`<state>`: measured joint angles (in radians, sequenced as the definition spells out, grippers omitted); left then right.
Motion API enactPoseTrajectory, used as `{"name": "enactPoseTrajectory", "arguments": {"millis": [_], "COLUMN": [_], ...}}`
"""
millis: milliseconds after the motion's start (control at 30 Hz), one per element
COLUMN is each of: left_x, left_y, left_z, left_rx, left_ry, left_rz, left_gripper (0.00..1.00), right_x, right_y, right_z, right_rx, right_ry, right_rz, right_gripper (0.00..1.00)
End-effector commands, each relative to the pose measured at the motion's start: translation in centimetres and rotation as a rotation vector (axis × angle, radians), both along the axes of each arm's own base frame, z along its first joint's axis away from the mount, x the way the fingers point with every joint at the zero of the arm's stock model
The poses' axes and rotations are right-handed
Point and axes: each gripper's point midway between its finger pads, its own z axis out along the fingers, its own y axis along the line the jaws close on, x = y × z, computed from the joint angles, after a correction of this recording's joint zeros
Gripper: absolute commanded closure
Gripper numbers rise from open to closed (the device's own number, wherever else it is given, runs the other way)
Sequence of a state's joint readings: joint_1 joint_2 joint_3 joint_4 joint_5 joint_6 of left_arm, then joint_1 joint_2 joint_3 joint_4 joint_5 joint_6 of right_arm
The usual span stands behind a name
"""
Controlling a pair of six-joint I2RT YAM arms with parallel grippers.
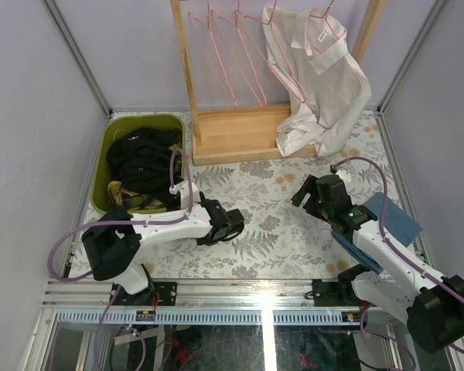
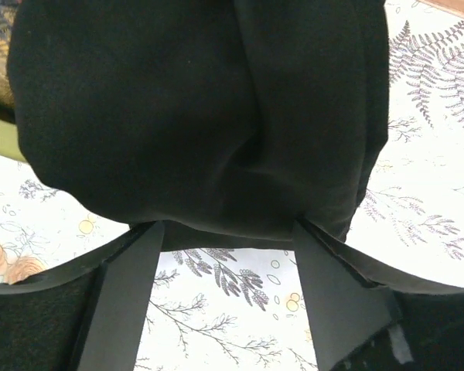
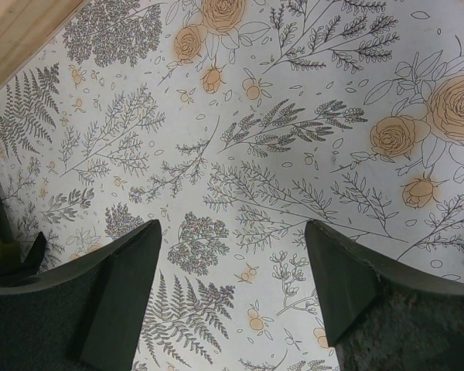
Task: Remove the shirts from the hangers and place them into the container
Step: Place the shirt in the bin.
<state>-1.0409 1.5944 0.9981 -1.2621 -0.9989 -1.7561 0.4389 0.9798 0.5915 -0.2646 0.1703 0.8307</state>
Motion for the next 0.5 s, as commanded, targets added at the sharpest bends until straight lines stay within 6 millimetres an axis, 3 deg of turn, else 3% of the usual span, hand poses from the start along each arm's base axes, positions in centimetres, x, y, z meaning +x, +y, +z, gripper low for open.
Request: {"name": "enactPoseTrajectory", "arguments": {"millis": [0, 167, 333, 467], "left_x": [0.9, 1.4, 1.5, 1.7], "left_y": [0.7, 0.6, -0.2, -1.7], "left_z": [0.1, -1.5, -1.9, -1.1], "left_rx": [0.055, 0.005, -0.038, -0.055], "left_ry": [-0.032, 0.053, 0.090, 0.138], "left_rz": [-0.024, -0.053, -0.101, -0.168], "left_gripper": [0.39, 0.71, 1.00, 1.00], "right_x": [0.8, 0.8, 0.8, 0.8], "right_y": [0.5, 0.3, 0.4, 0.4], "right_z": [1.9, 2.0, 2.0, 2.0], "right_rx": [0.023, 0.018, 0.020, 0.022], "right_ry": [-0.051, -0.058, -0.058, -0.056], "right_rz": [0.000, -0.001, -0.001, -0.002], "right_gripper": [0.18, 0.17, 0.17, 0.17]}}
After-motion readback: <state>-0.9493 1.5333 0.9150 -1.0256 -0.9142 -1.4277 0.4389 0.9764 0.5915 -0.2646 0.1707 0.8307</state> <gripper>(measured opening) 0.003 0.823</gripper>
